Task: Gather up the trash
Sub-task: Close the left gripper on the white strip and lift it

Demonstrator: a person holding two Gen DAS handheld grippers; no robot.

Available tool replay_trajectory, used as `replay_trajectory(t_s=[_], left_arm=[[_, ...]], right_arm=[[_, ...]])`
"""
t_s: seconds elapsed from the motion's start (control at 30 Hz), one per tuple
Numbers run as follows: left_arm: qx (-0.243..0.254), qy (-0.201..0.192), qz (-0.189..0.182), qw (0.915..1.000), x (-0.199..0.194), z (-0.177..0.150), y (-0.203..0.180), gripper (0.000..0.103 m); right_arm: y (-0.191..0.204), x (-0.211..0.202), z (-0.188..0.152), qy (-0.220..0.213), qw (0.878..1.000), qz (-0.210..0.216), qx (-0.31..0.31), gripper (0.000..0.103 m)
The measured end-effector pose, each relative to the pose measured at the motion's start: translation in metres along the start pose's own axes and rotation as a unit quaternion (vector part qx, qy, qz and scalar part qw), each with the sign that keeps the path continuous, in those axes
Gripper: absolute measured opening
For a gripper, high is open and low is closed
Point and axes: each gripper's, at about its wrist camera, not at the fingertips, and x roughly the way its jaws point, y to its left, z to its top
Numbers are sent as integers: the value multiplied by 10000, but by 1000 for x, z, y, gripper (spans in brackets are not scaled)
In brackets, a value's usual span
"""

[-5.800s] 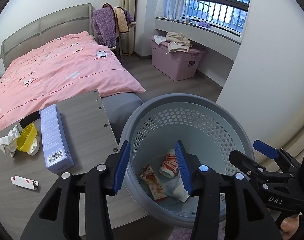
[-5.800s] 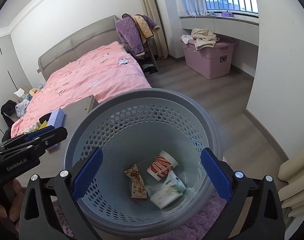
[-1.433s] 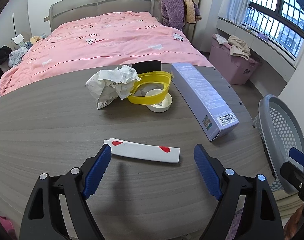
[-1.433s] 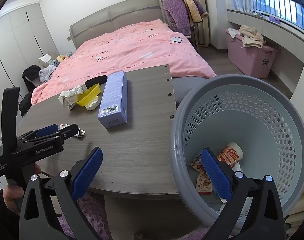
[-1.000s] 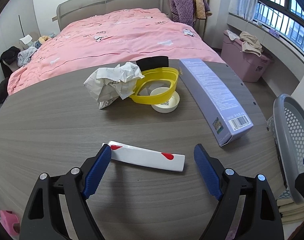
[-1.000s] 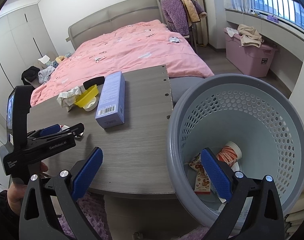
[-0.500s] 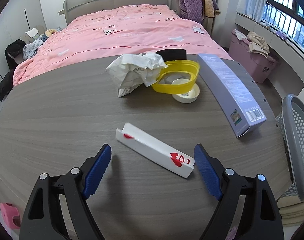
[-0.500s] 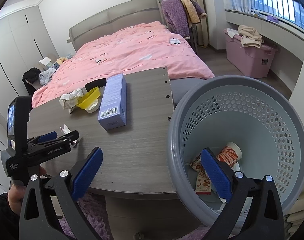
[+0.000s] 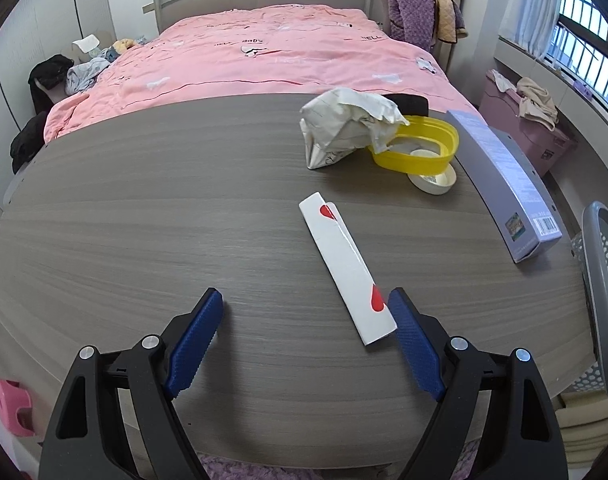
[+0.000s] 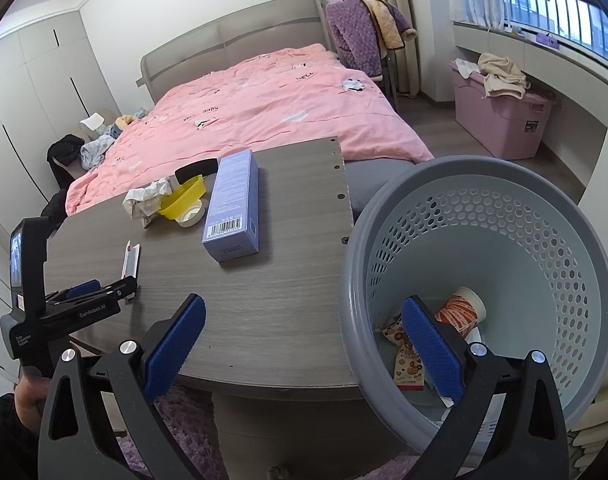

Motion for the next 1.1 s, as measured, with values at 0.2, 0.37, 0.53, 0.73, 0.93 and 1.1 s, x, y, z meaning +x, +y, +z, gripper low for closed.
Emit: replay_trajectory(t_s=[0.2,0.37,0.53,0.73,0.93,1.1], left_arm=[[-36,-74,-66,9999,5,7,-5,81],[93,-200,-123,9997,3,6,-13,72],[129,-243,-259,9993,-3,4,-13,34],[86,-257,-362,9990,-6,1,-8,15],[26,-427,-382,9984,-18,0,-2,15],[-62,-582,-359,9976,-30,2,6,15]], right_arm=[[4,1,0,9,10000,12,-36,97],[5,2,0,8,10000,5,-33,97],[5,3,0,21,10000,8,-32,97],[10,12,3,71,9999,37,-87,97],[29,26,12,88,9993,158,-330,97],[49,44,28,53,9981,231,-566,97]])
